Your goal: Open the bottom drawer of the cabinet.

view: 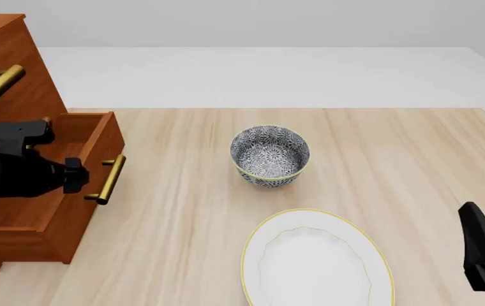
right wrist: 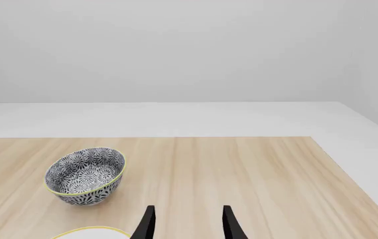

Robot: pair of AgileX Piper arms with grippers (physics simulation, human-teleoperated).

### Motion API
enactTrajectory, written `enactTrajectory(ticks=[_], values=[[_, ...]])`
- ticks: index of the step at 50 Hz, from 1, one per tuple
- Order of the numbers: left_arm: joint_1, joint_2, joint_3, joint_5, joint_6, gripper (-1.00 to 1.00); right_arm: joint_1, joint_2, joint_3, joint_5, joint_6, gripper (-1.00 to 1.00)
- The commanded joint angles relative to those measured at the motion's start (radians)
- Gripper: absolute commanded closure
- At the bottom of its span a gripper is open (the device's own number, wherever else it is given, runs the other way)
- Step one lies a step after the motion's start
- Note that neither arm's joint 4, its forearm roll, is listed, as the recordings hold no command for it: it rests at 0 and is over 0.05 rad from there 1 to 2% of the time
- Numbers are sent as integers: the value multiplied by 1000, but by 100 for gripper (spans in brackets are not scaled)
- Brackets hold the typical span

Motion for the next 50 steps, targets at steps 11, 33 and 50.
enactTrajectory(ticks=[11, 33, 50], values=[[-1, 29, 19, -34, -6, -100, 0, 0, 0, 0, 0, -100], [-25, 62, 32, -68, -27, -100, 0, 0, 0, 0, 0, -100], [-30, 82, 47, -90, -39, -100, 0, 0, 0, 0, 0, -100]])
